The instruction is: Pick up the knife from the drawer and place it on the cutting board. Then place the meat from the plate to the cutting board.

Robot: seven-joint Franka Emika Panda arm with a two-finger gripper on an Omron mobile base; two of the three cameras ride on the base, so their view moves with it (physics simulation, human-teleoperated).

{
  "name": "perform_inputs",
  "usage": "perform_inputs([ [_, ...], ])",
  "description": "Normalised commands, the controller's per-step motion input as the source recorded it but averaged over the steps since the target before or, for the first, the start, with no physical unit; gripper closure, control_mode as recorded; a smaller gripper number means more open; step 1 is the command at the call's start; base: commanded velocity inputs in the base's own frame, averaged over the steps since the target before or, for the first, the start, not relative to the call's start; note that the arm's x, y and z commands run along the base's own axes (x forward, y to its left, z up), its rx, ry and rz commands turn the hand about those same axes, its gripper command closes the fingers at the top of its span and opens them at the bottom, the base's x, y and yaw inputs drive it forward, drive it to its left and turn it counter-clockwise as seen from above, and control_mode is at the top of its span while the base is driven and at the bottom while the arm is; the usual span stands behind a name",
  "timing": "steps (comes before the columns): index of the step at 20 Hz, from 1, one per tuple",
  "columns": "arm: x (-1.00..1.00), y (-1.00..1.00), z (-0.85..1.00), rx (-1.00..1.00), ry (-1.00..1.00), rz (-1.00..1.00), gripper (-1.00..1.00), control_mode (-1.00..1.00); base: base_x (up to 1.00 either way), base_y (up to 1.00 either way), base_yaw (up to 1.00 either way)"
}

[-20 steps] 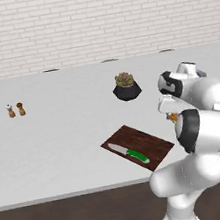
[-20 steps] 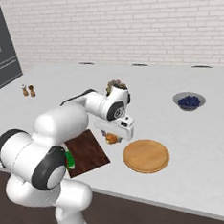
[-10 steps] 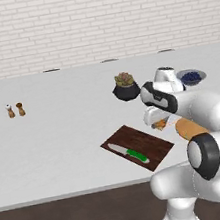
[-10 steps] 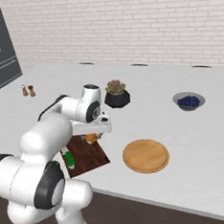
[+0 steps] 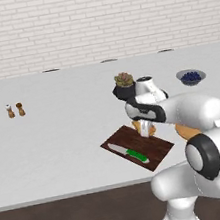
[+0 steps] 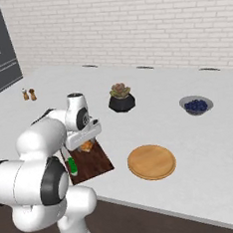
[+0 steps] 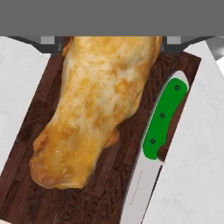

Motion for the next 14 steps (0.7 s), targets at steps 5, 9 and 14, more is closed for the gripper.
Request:
perform_inputs([
  [5,0.0,0.02,-0.22,0.0,0.0,0.02,1.0,-1.0,0.0,0.0,0.0],
  [9,0.06,0.0,-0.28,0.01,0.0,-0.02,1.0,-1.0,0.0,0.0,0.0],
  [14,0.05,0.03,-0.3,0.02,0.0,-0.01,1.0,-1.0,0.0,0.0,0.0],
])
